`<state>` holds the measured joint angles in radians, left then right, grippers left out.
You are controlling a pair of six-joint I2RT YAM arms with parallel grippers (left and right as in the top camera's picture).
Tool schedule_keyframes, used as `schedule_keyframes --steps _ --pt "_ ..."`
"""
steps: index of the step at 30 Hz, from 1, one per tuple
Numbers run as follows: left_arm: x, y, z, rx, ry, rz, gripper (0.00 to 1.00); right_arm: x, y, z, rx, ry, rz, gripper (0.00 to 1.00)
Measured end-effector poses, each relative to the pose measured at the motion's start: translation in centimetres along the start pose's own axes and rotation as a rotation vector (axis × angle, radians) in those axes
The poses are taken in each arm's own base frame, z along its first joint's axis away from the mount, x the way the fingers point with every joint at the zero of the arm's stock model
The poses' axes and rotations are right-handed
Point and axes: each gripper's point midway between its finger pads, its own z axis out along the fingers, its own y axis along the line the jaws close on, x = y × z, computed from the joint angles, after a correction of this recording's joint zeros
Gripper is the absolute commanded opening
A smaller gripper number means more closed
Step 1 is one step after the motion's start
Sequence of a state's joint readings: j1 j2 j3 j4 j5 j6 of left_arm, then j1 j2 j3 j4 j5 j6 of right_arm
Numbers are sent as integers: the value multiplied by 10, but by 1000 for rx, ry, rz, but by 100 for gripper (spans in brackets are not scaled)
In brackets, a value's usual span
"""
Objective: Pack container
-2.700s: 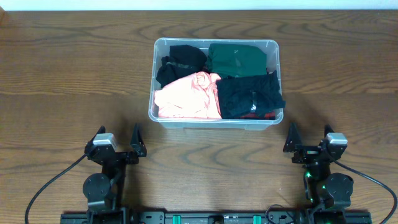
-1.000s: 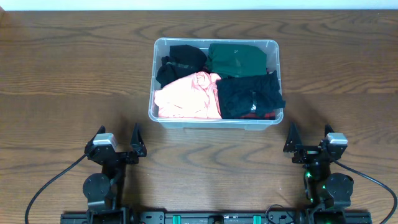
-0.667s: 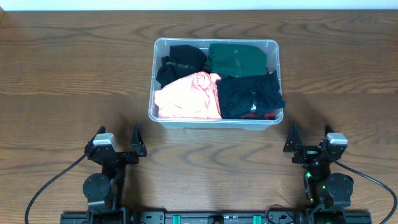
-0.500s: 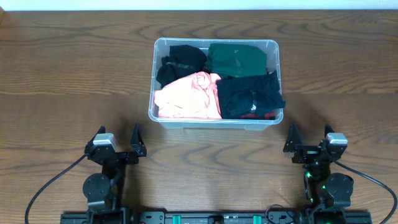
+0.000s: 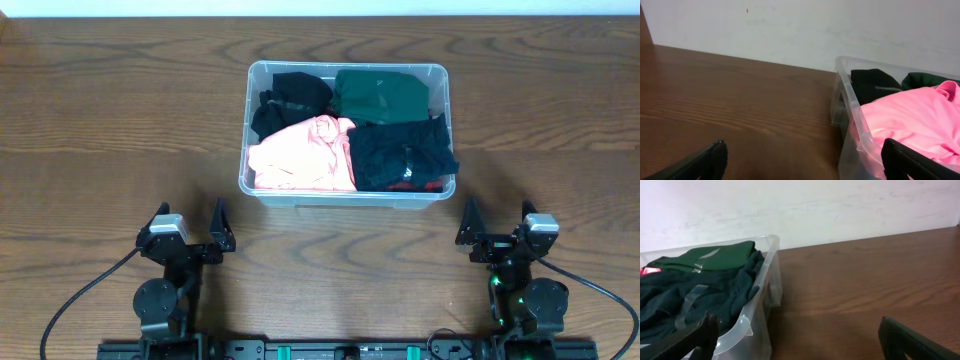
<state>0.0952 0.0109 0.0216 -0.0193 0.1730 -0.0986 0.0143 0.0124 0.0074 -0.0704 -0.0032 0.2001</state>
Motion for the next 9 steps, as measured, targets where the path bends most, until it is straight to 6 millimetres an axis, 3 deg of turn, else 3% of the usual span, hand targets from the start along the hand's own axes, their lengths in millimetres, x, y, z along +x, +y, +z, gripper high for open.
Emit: schedule_keyframes --steps 9 --pt "0 0 0 0 0 0 98 0 0 0 0 0 0 99"
